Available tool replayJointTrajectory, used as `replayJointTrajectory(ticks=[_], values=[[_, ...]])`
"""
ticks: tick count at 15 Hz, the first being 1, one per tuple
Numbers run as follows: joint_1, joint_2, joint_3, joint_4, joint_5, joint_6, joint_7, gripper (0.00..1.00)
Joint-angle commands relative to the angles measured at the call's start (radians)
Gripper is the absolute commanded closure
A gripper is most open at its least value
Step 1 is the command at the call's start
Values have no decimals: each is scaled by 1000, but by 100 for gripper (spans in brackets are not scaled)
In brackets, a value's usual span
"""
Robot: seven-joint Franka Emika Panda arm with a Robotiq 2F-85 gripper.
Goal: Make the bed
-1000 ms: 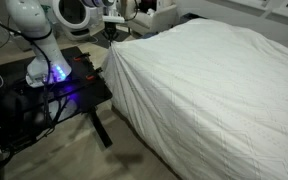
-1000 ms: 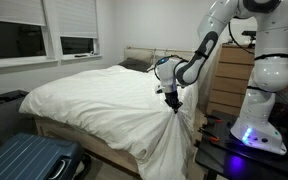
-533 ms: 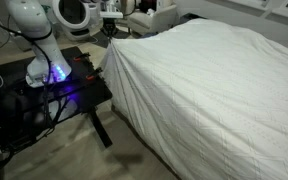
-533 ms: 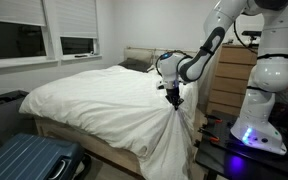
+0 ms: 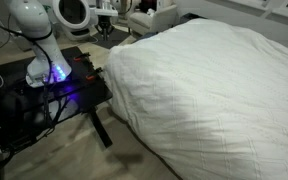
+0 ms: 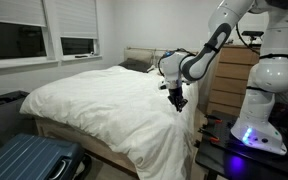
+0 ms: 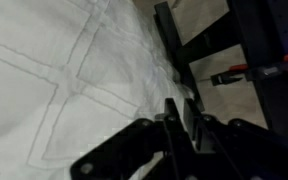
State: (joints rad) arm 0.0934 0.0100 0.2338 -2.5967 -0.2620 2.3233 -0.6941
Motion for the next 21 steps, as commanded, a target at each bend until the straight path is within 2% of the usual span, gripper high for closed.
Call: replayJointTrajectory(ticks=[1, 4, 8, 12, 16, 19, 21], values=[[98, -99, 31, -59, 121, -77, -5, 51], [151, -117, 35, -68, 153, -105, 0, 27], [156, -151, 21, -114, 87, -31, 63, 1], [133, -175, -8, -167, -34, 119, 147, 0], [72, -215, -45, -210, -252, 270, 337, 0], [5, -207, -74, -176, -360, 311, 479, 0], [-38, -241, -99, -194, -411, 339, 559, 0]])
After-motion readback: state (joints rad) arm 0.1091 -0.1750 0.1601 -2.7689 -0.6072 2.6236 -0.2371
